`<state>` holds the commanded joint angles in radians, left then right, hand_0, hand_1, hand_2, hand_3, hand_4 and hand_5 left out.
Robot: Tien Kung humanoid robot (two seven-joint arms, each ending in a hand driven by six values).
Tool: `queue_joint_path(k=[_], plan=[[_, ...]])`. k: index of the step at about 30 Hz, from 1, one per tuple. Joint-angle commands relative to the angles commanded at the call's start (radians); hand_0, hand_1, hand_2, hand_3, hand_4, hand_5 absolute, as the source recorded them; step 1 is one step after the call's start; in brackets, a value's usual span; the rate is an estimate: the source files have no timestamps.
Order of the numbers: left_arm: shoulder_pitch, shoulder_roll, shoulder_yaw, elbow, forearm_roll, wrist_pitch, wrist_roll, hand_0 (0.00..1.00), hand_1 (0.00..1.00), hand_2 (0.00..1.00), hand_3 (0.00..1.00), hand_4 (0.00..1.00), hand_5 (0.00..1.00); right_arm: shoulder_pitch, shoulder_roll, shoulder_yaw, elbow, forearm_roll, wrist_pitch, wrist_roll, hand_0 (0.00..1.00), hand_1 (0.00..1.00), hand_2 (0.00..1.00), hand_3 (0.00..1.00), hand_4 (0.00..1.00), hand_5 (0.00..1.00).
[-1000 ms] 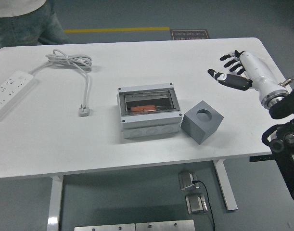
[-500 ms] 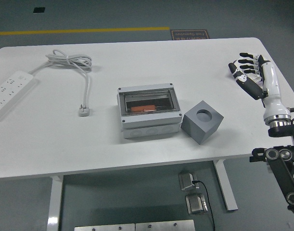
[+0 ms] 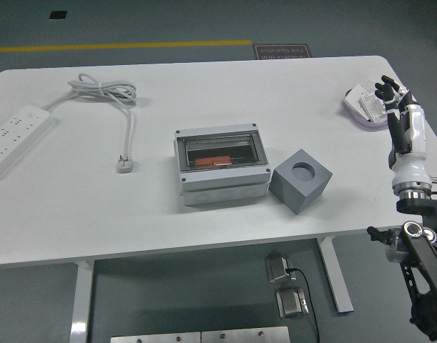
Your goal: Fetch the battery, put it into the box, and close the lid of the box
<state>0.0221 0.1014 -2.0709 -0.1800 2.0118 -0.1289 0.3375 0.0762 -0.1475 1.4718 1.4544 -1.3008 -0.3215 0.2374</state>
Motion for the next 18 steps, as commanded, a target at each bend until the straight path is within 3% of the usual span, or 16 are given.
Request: queue_joint_path(k=[3, 4, 9, 10, 15, 16, 18], plan=[[0.002, 0.001, -0.024, 0.000, 0.004, -0.051, 0.020, 0.701, 0.782, 0.805, 0.806, 0.826, 0.264, 0.001, -0.003, 0.005, 0.001, -0.015, 0.018, -0.029, 0.998, 0.960, 0.950, 0.974, 0.998, 0.998], [0.002, 0.001, -0.031, 0.000, 0.003, -0.065, 0.026, 0.812, 0.903, 0.949, 0.998, 0.954, 0.577, 0.001, -0.004, 0.006, 0.001, -0.018, 0.026, -0.037, 0.998, 0.998, 0.998, 0.998, 0.998, 0.998], [0.001, 0.003, -0.085, 0.000, 0.001, -0.131, 0.064, 0.812, 0.903, 0.949, 0.998, 0.954, 0.577, -0.002, -0.006, 0.016, 0.000, -0.027, 0.048, -0.063, 0.998, 0.998, 0.998, 0.998, 0.998, 0.998], [0.001, 0.003, -0.096, 0.000, 0.005, -0.139, 0.069, 0.934, 0.996, 0.998, 0.998, 0.998, 0.883, -0.002, -0.006, 0.018, 0.000, -0.030, 0.053, -0.068, 0.998, 0.998, 0.998, 0.998, 0.998, 0.998], [0.002, 0.010, -0.155, 0.000, 0.028, -0.173, 0.076, 0.934, 0.996, 0.998, 0.998, 0.998, 0.883, 0.001, -0.009, 0.029, 0.001, -0.022, 0.091, -0.094, 0.998, 0.998, 0.998, 0.998, 0.998, 0.998], [0.002, 0.012, -0.164, 0.000, 0.032, -0.177, 0.075, 0.998, 0.998, 0.998, 0.998, 0.998, 0.998, 0.001, -0.009, 0.031, 0.002, -0.024, 0.094, -0.097, 0.998, 0.998, 0.998, 0.998, 0.998, 0.998], [0.004, 0.013, -0.178, 0.000, 0.040, -0.181, 0.074, 0.998, 0.998, 0.998, 0.998, 0.998, 0.998, 0.001, -0.011, 0.037, 0.009, -0.043, 0.093, -0.107, 0.998, 0.998, 0.998, 0.998, 0.998, 0.998]])
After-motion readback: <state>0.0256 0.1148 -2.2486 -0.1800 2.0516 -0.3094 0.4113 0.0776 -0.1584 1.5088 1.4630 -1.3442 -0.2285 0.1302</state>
